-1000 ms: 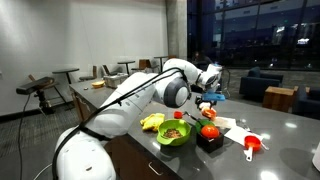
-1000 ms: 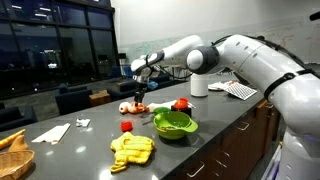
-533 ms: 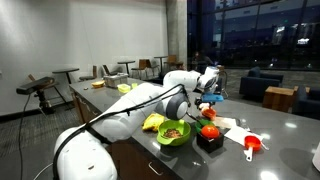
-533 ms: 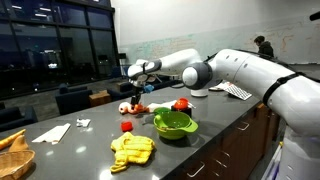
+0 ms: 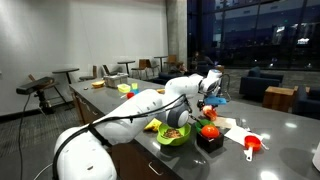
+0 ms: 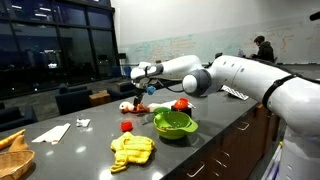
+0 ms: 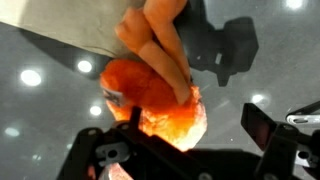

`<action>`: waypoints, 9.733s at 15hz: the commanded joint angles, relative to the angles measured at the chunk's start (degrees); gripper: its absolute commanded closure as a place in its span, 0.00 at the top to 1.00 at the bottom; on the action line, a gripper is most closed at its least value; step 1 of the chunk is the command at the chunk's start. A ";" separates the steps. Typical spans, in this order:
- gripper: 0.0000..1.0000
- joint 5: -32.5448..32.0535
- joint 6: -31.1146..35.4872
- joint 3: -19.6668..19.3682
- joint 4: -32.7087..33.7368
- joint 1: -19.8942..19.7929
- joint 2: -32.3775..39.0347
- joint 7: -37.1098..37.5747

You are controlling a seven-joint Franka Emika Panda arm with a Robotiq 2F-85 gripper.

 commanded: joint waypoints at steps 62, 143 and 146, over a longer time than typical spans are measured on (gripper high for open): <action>0.04 -1.04 -62.86 -8.90 7.25 -16.18 -28.15 49.77; 1.00 -7.68 -30.57 -5.94 10.00 6.61 -13.09 40.11; 1.00 -9.19 -29.68 -7.17 10.46 7.47 -14.51 41.42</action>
